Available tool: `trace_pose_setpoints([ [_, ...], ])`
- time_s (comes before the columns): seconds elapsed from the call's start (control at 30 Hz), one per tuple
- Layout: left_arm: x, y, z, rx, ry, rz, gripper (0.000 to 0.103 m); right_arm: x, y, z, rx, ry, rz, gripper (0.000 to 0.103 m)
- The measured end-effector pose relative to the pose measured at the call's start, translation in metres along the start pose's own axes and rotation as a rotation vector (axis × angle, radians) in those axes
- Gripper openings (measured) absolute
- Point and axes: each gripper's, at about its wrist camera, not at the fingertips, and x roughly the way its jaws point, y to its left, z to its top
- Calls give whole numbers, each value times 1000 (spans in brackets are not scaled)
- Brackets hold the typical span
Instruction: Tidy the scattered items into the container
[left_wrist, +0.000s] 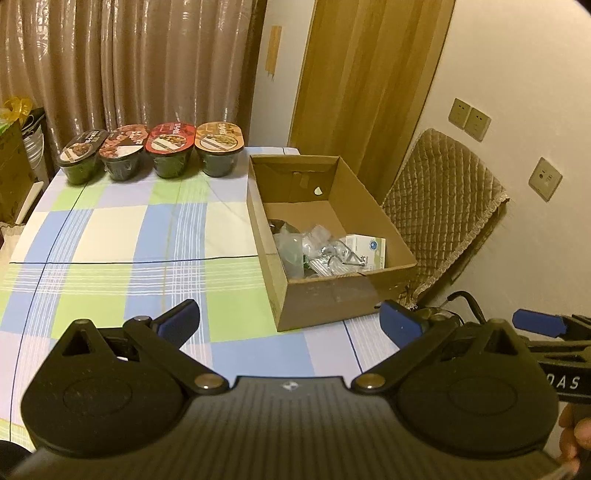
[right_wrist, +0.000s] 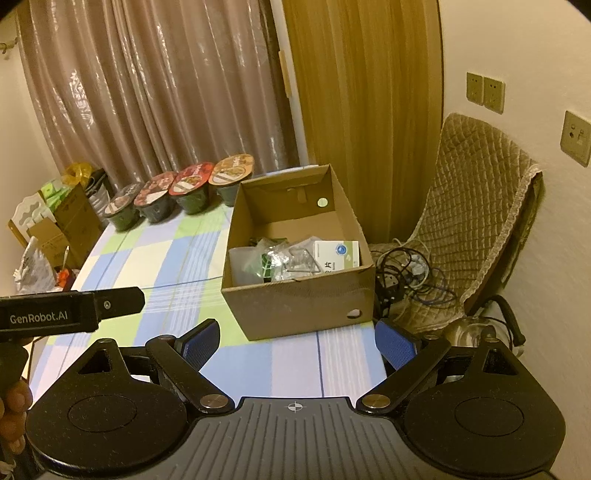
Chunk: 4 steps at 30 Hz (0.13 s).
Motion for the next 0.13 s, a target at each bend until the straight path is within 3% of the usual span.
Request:
trace_pose_setpoints([
  [0.13,-5,1,-3,11,-18,-10,102,-2,2,-1,-4,-1,4,96],
])
